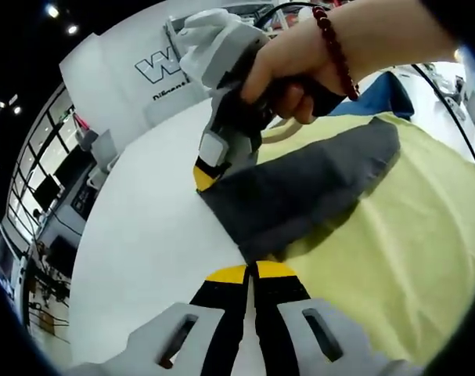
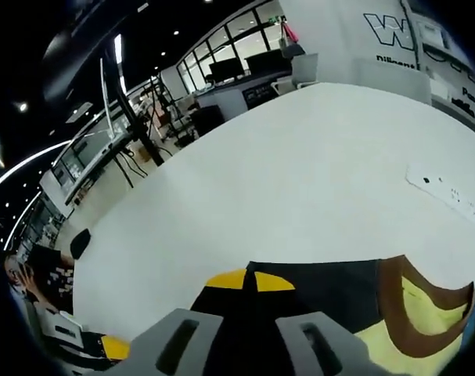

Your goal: Fold the garment on the visible template until the final outline fits inside the template.

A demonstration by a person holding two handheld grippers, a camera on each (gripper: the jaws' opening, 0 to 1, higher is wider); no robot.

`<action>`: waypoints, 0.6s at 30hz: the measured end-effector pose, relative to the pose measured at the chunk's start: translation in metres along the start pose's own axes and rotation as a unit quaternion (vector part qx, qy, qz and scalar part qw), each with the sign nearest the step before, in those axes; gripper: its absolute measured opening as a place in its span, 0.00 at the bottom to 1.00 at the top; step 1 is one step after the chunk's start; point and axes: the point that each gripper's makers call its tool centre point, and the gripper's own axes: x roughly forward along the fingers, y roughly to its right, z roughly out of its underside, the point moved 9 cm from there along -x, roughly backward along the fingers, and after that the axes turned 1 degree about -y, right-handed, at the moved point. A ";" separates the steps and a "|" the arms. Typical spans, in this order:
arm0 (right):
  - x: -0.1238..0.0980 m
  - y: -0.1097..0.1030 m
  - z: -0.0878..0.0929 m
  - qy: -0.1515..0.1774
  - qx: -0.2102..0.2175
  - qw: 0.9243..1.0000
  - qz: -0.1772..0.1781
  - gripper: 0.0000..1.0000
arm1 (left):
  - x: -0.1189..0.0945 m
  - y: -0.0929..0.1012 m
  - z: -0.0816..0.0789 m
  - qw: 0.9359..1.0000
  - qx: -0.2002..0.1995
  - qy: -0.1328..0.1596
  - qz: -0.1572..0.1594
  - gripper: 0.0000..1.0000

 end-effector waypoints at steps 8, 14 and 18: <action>-0.003 0.005 -0.006 0.016 0.015 1.000 0.022 0.00 | -0.004 0.001 0.003 1.000 -0.004 0.005 -0.004 0.06; -0.002 0.011 -0.007 0.020 0.032 0.998 0.040 0.00 | -0.005 0.000 0.011 1.000 0.001 -0.022 -0.006 0.05; -0.003 0.010 -0.012 0.034 0.028 0.998 0.034 0.00 | -0.008 -0.003 0.014 1.000 -0.012 -0.012 -0.008 0.05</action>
